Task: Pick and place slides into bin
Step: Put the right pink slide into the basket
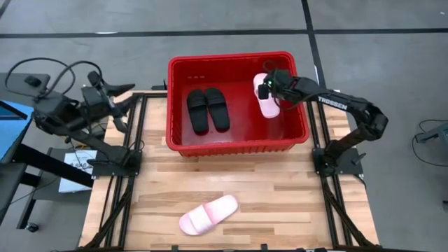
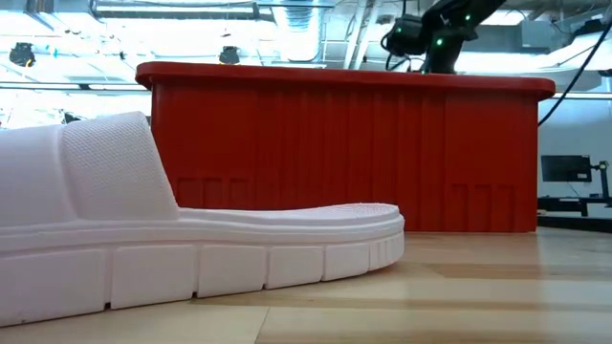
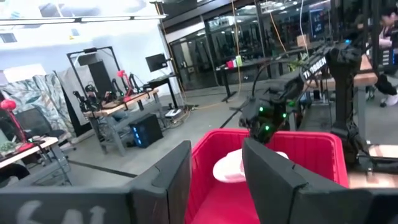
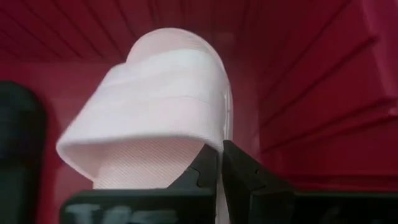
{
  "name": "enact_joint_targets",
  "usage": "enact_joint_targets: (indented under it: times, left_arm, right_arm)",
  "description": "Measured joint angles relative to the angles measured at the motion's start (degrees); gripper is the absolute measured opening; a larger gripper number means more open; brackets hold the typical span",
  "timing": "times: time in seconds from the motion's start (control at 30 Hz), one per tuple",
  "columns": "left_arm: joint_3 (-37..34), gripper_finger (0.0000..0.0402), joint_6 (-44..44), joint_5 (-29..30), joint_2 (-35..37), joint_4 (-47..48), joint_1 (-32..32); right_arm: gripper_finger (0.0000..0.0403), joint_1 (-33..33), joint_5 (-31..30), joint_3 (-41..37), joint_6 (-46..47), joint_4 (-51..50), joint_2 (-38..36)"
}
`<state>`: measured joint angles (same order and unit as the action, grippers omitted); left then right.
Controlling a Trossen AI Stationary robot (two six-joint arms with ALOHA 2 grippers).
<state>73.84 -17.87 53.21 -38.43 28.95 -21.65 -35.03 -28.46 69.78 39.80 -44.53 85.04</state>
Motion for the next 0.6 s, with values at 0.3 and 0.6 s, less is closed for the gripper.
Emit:
enact_joint_targets:
  times: [0.3, 0.6]
  left_arm:
    - [-0.02, 0.0136, -0.2, 0.0, 1.95, 0.18, 0.0]
    - [-0.02, 0.0136, -1.24, 0.04, 1.86, 1.21, -0.02]
  right_arm:
    - [0.0, 0.16, 0.1, 0.04, 0.73, -5.06, 1.24]
    - [0.0, 0.55, 0.15, 0.04, 1.32, -7.34, 1.24]
